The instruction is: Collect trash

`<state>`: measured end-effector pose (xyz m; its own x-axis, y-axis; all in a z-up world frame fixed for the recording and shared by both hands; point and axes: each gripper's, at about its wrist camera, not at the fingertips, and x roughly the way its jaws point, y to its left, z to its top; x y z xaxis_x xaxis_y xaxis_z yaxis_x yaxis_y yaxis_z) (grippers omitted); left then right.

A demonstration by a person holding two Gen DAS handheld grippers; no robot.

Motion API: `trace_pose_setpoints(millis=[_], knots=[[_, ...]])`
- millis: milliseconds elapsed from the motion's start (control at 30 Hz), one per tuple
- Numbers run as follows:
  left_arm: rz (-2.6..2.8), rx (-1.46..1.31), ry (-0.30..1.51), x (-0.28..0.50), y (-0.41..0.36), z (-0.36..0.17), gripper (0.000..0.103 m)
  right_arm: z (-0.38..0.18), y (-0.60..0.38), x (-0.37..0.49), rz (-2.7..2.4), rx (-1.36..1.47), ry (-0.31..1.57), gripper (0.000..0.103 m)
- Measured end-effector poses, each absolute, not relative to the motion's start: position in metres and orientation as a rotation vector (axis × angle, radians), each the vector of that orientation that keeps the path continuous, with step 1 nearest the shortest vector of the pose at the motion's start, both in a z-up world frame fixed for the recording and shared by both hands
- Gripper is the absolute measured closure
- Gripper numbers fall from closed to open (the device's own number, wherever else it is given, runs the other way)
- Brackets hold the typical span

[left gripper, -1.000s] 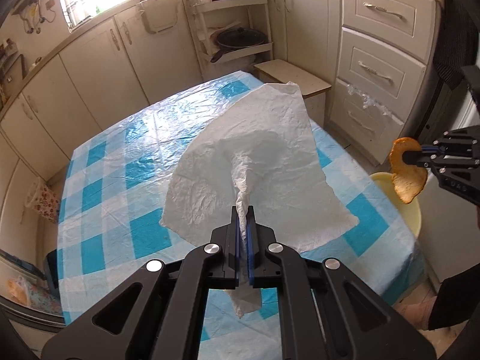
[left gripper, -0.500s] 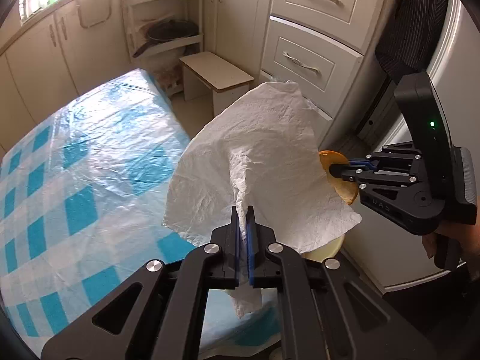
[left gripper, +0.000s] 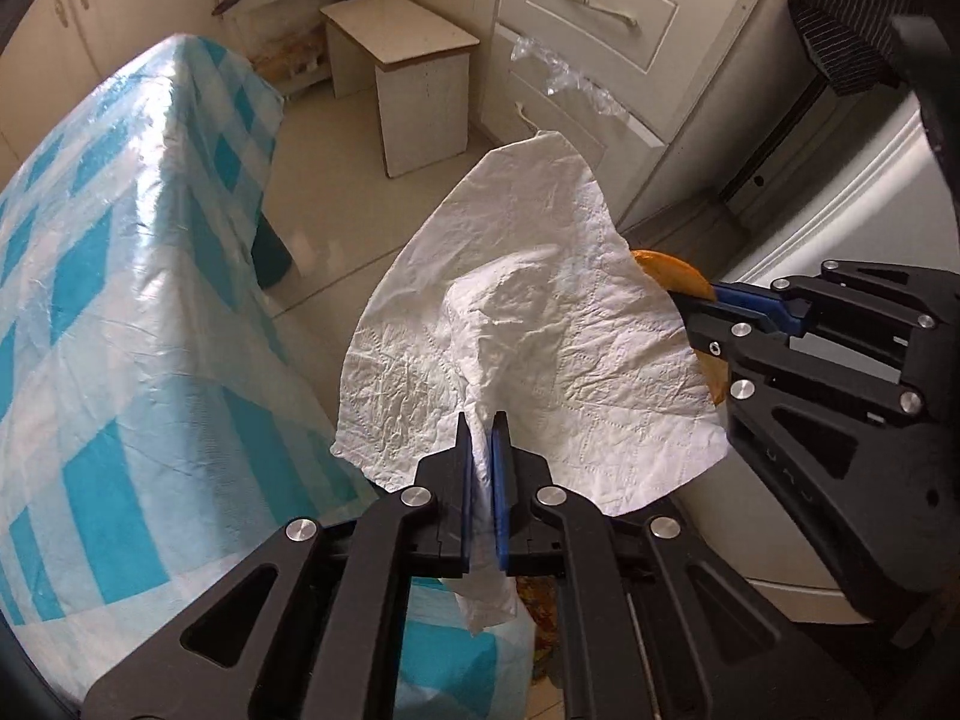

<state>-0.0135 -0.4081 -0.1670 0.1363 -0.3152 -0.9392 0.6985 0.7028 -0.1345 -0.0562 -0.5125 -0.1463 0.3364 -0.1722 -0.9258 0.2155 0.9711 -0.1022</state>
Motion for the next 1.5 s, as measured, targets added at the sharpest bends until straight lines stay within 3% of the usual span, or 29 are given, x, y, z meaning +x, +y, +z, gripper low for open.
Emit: trace_pose_setpoints(millis=[100,267,500,600,700,1000,1267,1500], knots=[[-0.775,0.354,1.291,-0.014,-0.419,-0.182,0.096,-0.148,-0.519,-0.056,-0.263,0.054,1.203,0.074],[-0.784,0.35,1.31,-0.018,-0.422,-0.19,0.084,-0.141,-0.522,-0.058,-0.27,0.07,1.18,0.072],[-0.777,0.34,1.279,-0.018,-0.403,-0.179,0.071,-0.13,-0.514,-0.056,-0.271,0.054,1.149,0.056],[-0.8,0.355,1.24,-0.025,-0.393,-0.165,0.07,-0.119,-0.511,-0.057,-0.286,0.054,1.117,0.048],[-0.781,0.361,1.178,-0.033,-0.376,-0.144,0.052,-0.097,-0.504,-0.066,-0.315,0.057,1.048,0.035],[-0.734,0.284,1.019,-0.055,-0.301,-0.066,0.033,-0.029,-0.465,-0.117,-0.413,0.15,0.803,0.01],[-0.722,0.281,0.897,-0.097,-0.228,-0.01,0.024,0.02,-0.395,-0.173,-0.515,0.186,0.607,0.008],[-0.727,0.276,0.827,-0.128,-0.182,0.023,0.02,0.042,-0.35,-0.212,-0.526,0.2,0.582,0.007]])
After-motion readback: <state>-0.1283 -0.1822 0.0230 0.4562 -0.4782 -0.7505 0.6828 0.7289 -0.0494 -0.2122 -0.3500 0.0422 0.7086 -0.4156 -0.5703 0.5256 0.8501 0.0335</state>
